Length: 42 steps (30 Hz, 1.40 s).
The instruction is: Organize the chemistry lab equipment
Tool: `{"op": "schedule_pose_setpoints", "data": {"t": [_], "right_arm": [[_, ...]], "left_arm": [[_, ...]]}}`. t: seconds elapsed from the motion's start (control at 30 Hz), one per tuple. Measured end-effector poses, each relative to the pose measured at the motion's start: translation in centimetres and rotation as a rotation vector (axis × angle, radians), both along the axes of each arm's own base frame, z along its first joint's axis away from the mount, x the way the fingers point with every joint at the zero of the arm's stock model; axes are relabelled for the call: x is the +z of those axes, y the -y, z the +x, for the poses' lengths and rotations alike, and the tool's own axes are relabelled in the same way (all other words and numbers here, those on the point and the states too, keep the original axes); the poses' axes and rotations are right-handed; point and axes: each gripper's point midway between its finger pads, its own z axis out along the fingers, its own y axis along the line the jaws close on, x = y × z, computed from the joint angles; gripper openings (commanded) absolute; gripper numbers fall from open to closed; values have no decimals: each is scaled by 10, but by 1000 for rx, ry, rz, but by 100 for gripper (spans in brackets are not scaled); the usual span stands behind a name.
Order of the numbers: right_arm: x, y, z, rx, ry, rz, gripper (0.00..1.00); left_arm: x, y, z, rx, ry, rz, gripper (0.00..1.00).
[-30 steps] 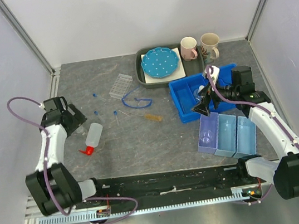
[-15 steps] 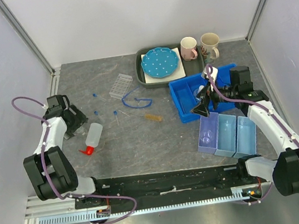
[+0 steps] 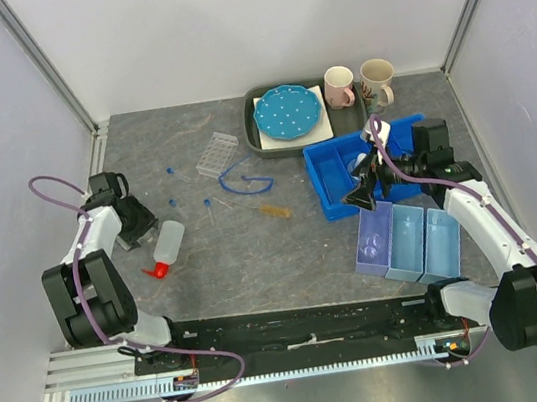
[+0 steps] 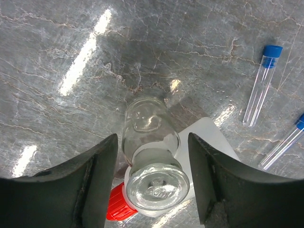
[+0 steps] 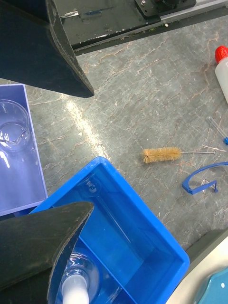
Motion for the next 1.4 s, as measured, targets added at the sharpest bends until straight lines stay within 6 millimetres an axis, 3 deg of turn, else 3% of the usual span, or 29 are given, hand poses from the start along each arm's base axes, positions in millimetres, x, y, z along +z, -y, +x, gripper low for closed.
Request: {"op": "schedule_pose_setpoints", "data": {"t": [0.3, 0.4, 0.5, 0.63, 0.73, 0.83, 0.97, 1.23, 1.33, 1.4], "right_arm": [[1, -1, -1, 6, 0, 5, 98], [1, -1, -1, 7, 0, 6, 98], [1, -1, -1, 7, -1, 5, 98], [0, -1, -1, 8, -4, 5, 98], [-1, -1, -1, 8, -7, 5, 98], [-2, -1, 0, 8, -9, 5, 98], [-2, -1, -1, 9, -9, 5, 98], [-4, -1, -3, 21, -10, 1, 98], [-5, -2, -5, 41, -1, -4, 98], [-6, -3, -8, 61, 4, -8, 98]], "left_arm": [[-4, 5, -2, -11, -16, -25, 66], [-4, 7, -4, -19, -24, -24, 61], [-5, 9, -6, -32, -37, -17, 52], [-5, 10, -6, -46, -41, -6, 30], [-4, 8, -7, -47, -45, 8, 21], [0, 8, -9, -54, -41, 21, 18], [23, 11, -7, -82, 26, 62, 17], [69, 52, -7, -231, 191, 89, 15], [78, 81, -11, -328, 230, 69, 14], [85, 114, -16, -432, 257, 39, 14]]}}
